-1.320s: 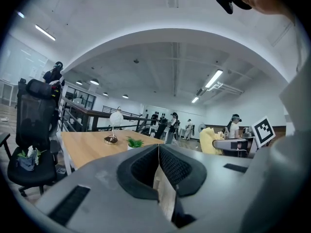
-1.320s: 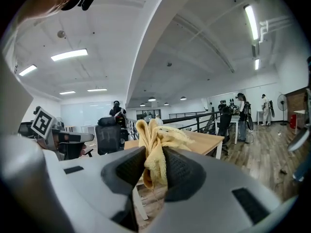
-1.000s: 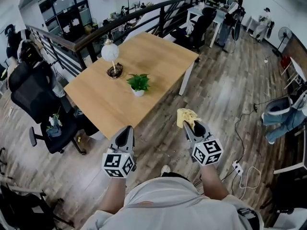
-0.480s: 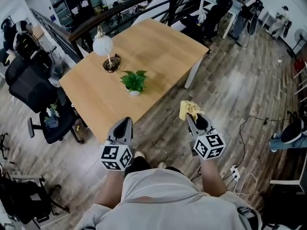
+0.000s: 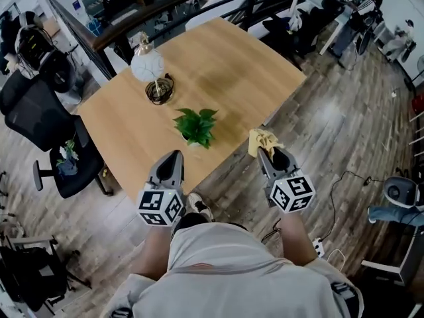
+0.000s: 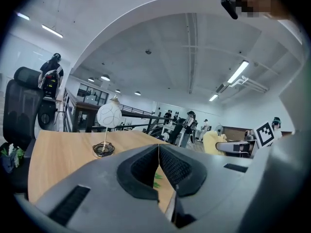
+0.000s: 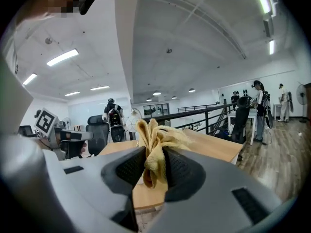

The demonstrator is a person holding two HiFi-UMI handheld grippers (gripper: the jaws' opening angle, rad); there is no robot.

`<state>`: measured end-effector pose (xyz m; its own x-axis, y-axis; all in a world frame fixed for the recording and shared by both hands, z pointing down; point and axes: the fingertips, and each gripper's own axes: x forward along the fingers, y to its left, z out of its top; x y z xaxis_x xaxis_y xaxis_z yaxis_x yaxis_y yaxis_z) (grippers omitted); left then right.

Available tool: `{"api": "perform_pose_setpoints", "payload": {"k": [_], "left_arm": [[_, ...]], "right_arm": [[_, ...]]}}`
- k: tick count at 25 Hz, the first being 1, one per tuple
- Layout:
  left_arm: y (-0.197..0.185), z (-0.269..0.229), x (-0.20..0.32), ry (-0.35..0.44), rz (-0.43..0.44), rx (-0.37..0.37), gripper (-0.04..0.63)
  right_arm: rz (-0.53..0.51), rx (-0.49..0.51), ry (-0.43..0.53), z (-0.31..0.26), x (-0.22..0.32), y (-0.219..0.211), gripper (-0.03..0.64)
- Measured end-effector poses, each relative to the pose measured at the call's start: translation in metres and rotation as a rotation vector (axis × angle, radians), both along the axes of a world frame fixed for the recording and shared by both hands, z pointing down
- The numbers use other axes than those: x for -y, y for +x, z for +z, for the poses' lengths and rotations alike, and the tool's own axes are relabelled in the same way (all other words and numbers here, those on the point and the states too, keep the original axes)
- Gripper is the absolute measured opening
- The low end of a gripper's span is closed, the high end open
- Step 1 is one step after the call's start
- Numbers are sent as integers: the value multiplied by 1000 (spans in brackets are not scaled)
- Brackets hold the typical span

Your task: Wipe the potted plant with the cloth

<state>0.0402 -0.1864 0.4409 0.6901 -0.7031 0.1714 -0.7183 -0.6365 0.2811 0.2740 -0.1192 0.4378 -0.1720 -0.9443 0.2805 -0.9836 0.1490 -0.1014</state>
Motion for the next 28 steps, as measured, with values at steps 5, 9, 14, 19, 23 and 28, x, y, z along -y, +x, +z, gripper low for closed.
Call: {"api": "perform_pose_setpoints", "payload": {"k": [5,9,14,19,23,28], "left_arm": [[-20,14,56,-39,-35,0,15],[-33,35,85,-94,-51,6,15],[-33,76,98,-225,-33,-17,16],[-11,129,100,-434,-5,-77,18],[9,168,105,-588,-3,-142,95],[23,198,112,-722,-16,-204,95]], "right_arm": [[-51,-1,-9,-4,73,-21,156],[-110,-4,-51,11,111,-43,156],[-184,-7,-99,27,152,-65,156],[-285,-2,-144,42,183,-79,156],[-354,15,-164,52,198,-84,156],[-464,26,-181,58,212,-95,156]]}}
